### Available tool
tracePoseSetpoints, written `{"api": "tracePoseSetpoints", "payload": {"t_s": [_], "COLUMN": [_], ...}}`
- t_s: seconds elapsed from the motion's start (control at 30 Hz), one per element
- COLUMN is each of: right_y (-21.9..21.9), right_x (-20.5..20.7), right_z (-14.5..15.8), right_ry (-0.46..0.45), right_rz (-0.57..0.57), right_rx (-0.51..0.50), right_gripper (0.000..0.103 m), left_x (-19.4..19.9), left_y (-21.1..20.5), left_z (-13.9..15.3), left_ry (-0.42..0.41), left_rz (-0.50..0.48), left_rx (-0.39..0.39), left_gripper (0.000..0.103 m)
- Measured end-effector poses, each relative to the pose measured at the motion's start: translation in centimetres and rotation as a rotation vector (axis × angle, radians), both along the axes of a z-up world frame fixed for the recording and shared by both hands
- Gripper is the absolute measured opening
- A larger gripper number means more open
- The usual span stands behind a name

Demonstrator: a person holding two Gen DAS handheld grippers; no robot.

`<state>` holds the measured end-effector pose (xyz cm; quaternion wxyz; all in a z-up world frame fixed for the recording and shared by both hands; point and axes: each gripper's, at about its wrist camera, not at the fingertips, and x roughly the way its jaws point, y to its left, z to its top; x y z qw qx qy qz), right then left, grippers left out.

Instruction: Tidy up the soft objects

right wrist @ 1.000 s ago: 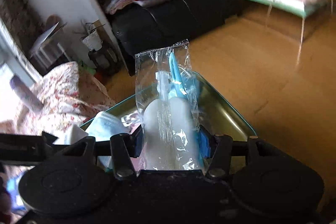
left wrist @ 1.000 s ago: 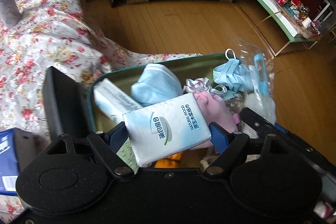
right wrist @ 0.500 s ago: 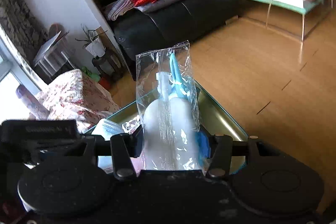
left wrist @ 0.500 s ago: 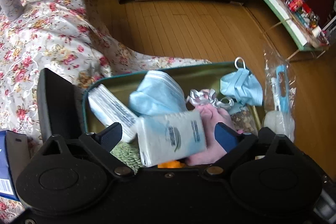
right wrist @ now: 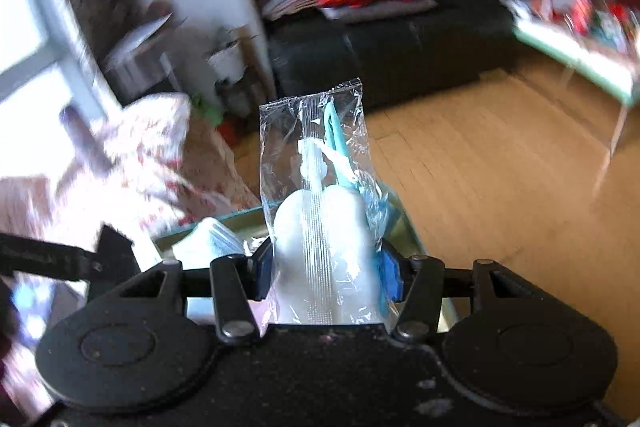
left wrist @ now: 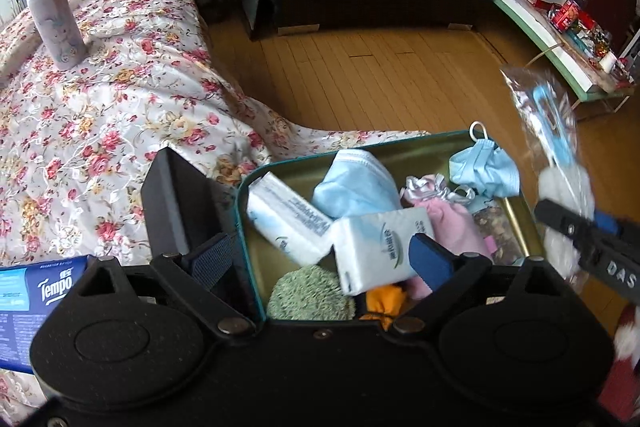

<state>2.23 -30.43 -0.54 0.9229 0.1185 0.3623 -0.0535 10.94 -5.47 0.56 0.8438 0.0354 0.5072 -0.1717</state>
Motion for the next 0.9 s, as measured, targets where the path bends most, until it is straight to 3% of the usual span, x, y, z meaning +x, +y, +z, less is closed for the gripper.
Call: {"api": "tracePoseSetpoints", "payload": {"t_s": [0.1,0.23,0.3,0.37,0.9], "right_y": [1.1,2.6,3.2,3.8,5.1], "right_x": [1.0,2.3,2.8,2.9,0.6], "right_z": [-0.2,-1.6,-2.2,-2.3,0.1], "right_ry": [0.031,0.109,0.139,0.137,0.051], "right_rz": [0.064,0.174,0.171,0.172,0.107], "right_rx": [-0.153,-0.219,-0.271,-0.314,-0.267], "right_gripper": [0.052,0.052,0.072,0.077,0.078], "left_x": [-0.1,-0.3,-0.3,-0.4,-3.5], "left_y": [0.4,0.8,0.9,0.9,1.8], "left_z": [-0.3,-0.6,-0.5,-0.3,0.2], "left_ry": [0.002,0.008,0.003,-0.007,-0.086], "left_rz": [-0.002,-0.006,-0.008,-0.01,0.022], "left_rx": [0.006,0.004,0.002,-0.001,0.062], "left_gripper": [0.091,0.091,0.091,0.091,0.091]}}
